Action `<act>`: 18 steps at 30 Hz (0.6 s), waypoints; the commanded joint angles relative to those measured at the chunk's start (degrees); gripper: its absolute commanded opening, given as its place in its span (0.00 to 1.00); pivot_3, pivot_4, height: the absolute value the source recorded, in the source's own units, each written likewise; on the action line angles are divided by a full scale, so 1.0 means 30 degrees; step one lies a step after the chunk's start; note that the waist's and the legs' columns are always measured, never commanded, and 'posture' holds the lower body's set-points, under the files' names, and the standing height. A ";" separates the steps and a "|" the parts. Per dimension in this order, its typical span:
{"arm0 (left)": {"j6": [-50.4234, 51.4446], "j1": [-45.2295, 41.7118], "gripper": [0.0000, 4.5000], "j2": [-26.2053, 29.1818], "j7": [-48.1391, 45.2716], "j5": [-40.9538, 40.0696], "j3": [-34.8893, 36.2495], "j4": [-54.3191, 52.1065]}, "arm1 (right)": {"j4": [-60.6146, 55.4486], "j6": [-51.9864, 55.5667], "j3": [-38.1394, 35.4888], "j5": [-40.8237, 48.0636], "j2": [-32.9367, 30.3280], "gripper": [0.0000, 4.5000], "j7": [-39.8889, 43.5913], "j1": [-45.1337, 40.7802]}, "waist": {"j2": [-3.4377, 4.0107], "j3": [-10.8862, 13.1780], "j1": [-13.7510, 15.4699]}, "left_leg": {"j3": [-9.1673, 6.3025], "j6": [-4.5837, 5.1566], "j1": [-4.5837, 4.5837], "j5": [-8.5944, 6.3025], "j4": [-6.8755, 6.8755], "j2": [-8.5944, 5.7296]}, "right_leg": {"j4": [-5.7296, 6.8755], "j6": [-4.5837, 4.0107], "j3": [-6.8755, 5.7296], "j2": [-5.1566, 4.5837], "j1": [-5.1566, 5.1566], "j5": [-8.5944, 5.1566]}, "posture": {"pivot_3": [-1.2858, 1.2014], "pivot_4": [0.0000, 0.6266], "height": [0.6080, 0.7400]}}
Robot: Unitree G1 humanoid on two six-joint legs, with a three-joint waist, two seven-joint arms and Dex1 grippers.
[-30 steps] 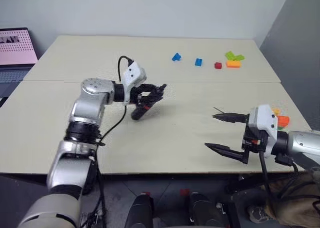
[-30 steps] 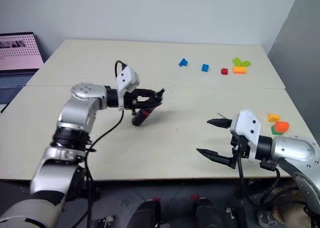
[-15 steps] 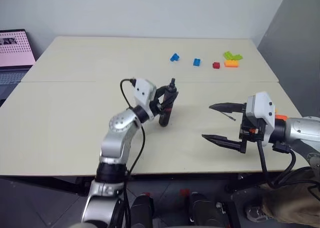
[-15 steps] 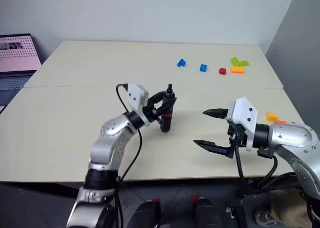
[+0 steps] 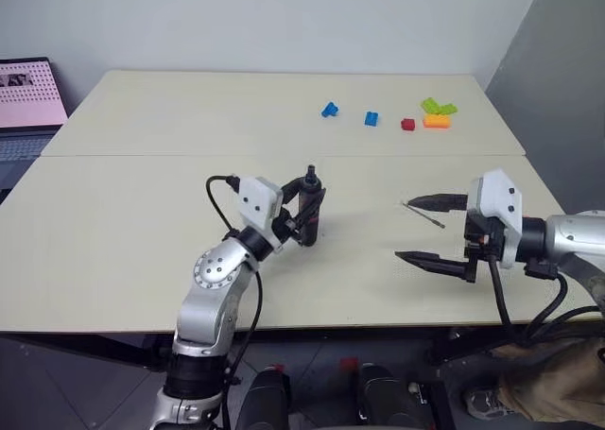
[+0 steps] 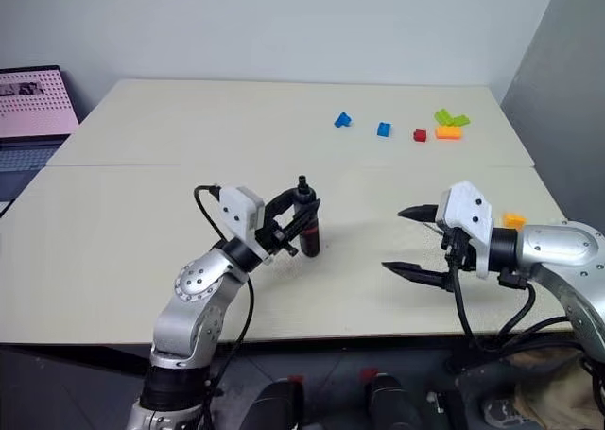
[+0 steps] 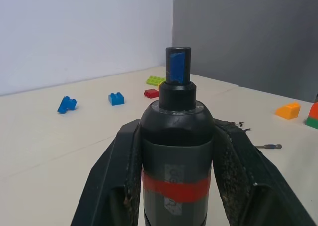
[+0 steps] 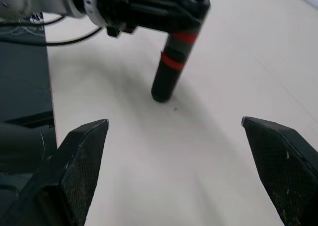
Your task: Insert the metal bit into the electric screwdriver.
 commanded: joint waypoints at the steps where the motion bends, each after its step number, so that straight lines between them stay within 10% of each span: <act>1: 0.0381 0.0500 0.36 0.0224 0.0453 -0.0062 -0.0166 -0.0435 | 0.1832 -0.0448 0.0480 -0.1534 -0.0252 1.00 -0.0162 -0.1167 | 0.0002 -0.0008 -0.0024 | 0.0010 0.0000 0.0017 0.0000 0.0001 0.0000 | 0.0000 0.0000 0.0012 0.0000 0.0007 0.0000 | 0.52 0.24 1.00; 18: -0.1154 0.1597 0.36 0.0423 0.2144 0.0811 -0.0812 -0.0419 | 2.5219 -0.0982 0.8057 -1.0125 0.5411 1.00 0.0866 -1.4396 | 0.0056 -0.0036 -0.0227 | 0.0109 0.0001 0.0065 -0.0001 -0.0079 0.0003 | -0.0004 -0.0014 0.0088 0.0002 -0.0019 0.0001 | 0.52 0.24 1.00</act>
